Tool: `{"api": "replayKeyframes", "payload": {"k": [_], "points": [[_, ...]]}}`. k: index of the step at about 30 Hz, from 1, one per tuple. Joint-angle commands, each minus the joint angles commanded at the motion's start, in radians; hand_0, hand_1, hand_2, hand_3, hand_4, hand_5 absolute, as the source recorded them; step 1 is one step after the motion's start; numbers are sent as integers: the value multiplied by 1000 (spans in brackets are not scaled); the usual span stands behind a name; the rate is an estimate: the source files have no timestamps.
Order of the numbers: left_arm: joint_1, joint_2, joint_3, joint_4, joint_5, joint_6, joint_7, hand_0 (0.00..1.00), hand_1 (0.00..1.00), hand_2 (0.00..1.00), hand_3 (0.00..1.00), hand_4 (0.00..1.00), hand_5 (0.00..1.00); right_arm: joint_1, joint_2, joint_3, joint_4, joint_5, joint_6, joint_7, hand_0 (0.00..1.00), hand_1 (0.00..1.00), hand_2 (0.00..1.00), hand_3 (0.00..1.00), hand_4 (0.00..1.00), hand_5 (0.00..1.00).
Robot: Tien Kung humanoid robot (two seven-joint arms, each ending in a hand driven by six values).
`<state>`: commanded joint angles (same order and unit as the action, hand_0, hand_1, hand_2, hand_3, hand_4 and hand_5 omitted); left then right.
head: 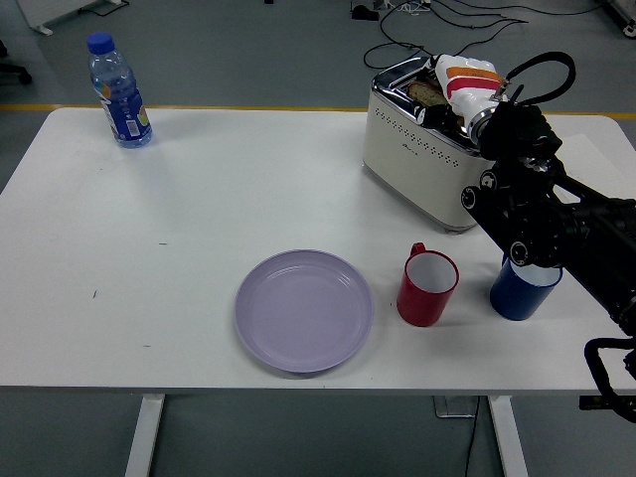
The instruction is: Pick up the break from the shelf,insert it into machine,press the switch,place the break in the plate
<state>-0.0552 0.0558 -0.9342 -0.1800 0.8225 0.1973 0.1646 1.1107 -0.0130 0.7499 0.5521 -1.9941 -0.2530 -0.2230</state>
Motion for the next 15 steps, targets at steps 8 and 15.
{"api": "replayKeyframes", "payload": {"k": [8,15], "points": [[-4,0,-5,0,5,1,-1,659,634,629,584,334,921,11,5,-7,-28,-31,-16,-8,256,375,442,547,530,152],[-9,0,-6,0,5,1,-2,660,634,628,584,334,919,15,2,-9,-41,-32,-34,-5,181,349,442,541,468,69]]}}
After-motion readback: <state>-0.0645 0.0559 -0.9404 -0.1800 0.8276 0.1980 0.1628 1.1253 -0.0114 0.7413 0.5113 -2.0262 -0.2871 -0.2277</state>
